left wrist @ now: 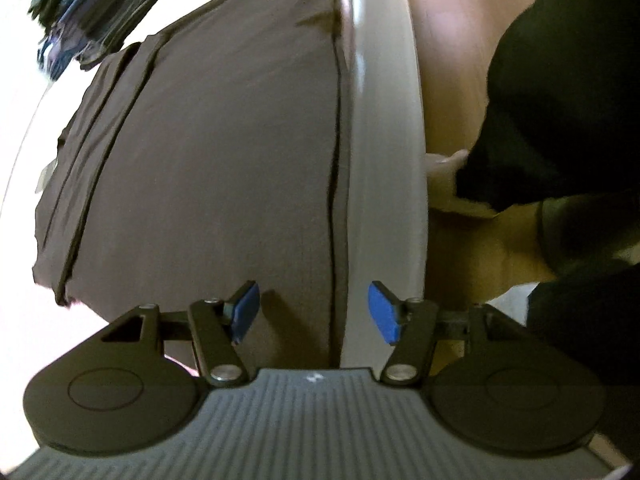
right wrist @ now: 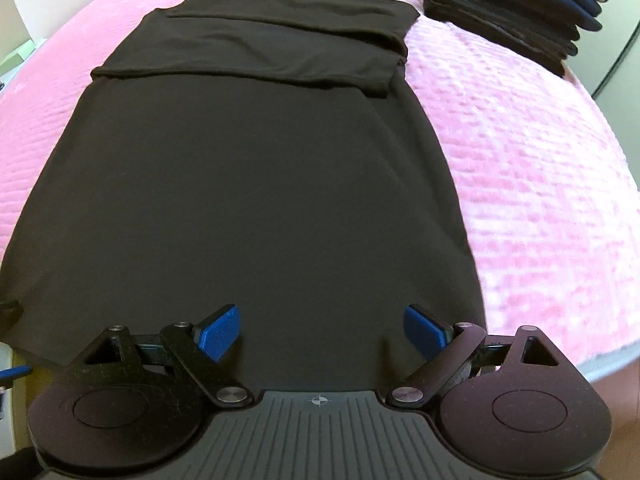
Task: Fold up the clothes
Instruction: 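Release the folded side with the left gripper and smooth the shirt with both tools, then grasp the hem end of the black shirt strip with both grippers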
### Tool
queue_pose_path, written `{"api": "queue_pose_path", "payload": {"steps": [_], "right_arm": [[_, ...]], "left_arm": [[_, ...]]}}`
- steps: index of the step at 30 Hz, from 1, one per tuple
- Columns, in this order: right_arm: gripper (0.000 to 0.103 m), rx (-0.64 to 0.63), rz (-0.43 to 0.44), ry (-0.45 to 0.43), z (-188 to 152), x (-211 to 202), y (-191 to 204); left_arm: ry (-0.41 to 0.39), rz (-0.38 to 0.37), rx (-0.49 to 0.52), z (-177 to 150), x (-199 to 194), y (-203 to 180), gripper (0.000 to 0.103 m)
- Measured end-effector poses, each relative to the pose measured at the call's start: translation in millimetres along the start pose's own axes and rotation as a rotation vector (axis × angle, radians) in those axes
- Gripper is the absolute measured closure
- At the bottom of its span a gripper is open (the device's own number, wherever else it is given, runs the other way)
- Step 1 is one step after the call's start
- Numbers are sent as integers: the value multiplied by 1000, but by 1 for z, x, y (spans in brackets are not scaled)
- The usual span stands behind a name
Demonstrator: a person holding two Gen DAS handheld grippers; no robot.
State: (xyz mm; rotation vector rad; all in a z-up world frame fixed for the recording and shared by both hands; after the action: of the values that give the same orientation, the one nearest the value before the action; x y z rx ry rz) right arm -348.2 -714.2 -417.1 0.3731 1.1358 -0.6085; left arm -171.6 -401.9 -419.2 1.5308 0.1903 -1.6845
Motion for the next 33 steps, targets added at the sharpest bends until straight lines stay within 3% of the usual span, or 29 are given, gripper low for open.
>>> {"api": "queue_pose_path", "payload": {"steps": [4,5,7,13,19,22,24,28,30,33], "right_arm": [[12,-36,0,-9,-2,-5,5],[11,-49,0,-12,-3,-7,6],[12,-69,2,-14,-7,-11,7],[11,-166,84,-25,-9,-12,29],[12,-439,252,-92,-27,-19,85],[12,-596,306,-135,-44,-23,115],[12,-675,272,-163,-48,-15,124],[14,-750,103,-203,-49,9,109],[43,-758,23,-195,-49,22,85],[46,-792,-88,-168,-54,37,43]], "left_arm": [[20,-26,-58,1,6,10,72],[19,-30,-88,1,3,16,83],[19,-37,-146,2,-3,27,92],[4,-44,-276,6,-24,56,97],[-27,-69,-469,10,-36,110,97],[-27,-61,-519,11,-37,135,97],[-25,-59,-537,12,-37,147,97],[-13,-65,-530,11,-37,156,97],[-5,-71,-521,11,-38,154,97],[3,-81,-513,10,-38,150,97]]}}
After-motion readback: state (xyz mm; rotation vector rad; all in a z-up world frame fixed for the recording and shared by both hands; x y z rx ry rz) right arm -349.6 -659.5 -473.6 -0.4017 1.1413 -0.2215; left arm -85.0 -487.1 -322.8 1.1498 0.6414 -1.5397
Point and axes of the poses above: each gripper's, at about its wrist camera, not at the fingertips, and x roughly the way its jaws point, y to its left, z to its top, the point moved 9 cm from there along x, roughly the way its jaws point
